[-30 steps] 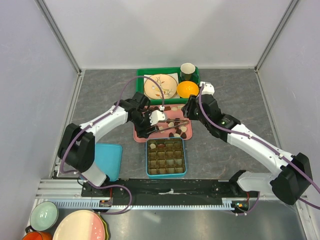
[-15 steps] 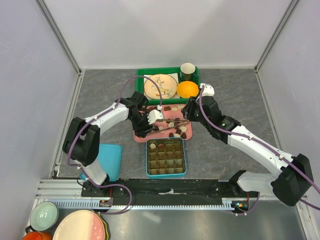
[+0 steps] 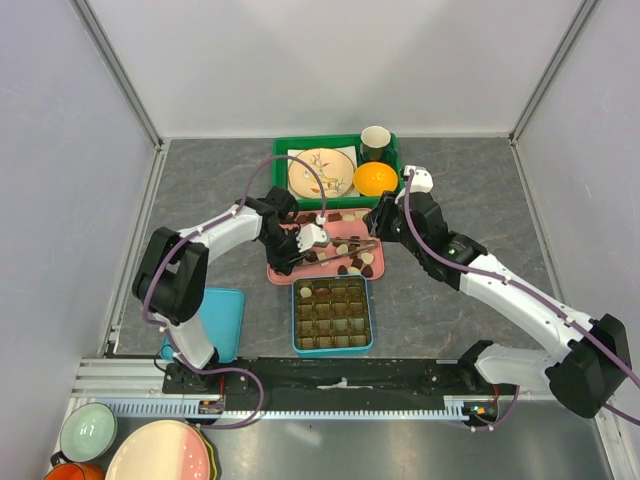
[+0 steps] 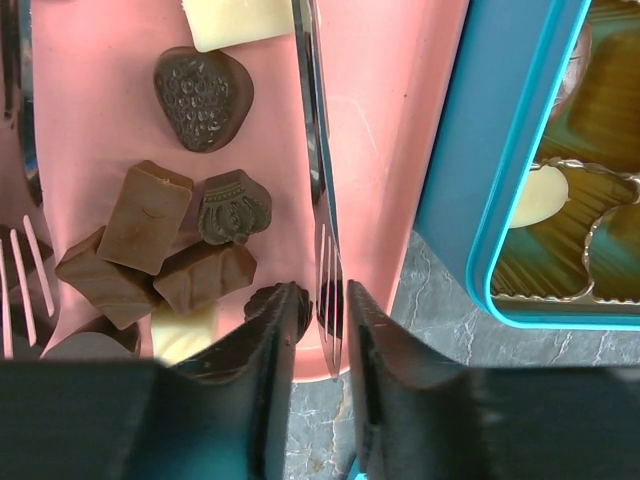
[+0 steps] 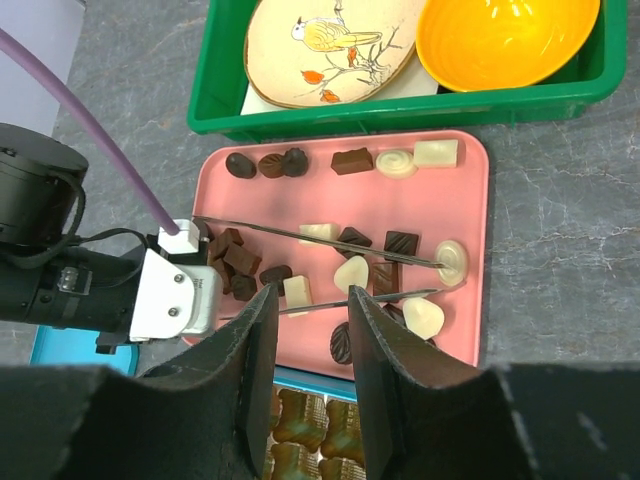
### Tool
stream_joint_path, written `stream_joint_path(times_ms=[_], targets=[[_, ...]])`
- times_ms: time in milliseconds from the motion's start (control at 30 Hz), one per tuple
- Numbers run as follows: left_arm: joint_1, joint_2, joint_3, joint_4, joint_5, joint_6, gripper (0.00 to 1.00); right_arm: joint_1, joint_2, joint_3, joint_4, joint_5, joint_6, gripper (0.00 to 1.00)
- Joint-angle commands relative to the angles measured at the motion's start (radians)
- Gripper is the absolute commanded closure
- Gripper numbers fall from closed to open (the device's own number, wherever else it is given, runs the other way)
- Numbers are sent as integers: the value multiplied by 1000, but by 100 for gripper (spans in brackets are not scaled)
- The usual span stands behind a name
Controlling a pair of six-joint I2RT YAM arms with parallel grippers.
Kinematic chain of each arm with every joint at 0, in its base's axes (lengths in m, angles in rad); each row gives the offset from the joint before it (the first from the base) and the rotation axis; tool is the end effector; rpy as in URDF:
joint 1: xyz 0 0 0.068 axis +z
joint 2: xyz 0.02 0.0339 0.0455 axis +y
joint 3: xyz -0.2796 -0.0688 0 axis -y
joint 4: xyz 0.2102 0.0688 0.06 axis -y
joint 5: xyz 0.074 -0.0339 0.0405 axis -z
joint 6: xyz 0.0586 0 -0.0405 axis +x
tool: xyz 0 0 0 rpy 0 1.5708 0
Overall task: Pack the chocolate
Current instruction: Pick up the clamp from the plate.
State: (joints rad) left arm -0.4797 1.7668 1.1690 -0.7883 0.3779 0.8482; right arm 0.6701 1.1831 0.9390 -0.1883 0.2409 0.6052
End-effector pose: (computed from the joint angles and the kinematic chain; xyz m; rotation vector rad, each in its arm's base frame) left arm 0.2611 -0.1602 0.1928 1.7976 2.2154 -0.4879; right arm 0.2059 0.1453 0.3249 0.0913 2.0351 0.5761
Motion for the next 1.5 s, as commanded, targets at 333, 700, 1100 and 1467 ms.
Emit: stream_joint_path(times_ms=[333,700,1100,1467], targets=[[-2,-66,102,-83,44,3,99,-3,-89,-34,68,-18,-25,55],[0,-213,475,-273,154,-104,99,-12,-319,-150,334,-389,-162,10],[122,-221,833,-725,618,-94,98,-254,-241,-108,509,-1049,-213,2],[162,-213,822,-750,919,-230,98,-454,-36,-99,1246,-1267,134,2]])
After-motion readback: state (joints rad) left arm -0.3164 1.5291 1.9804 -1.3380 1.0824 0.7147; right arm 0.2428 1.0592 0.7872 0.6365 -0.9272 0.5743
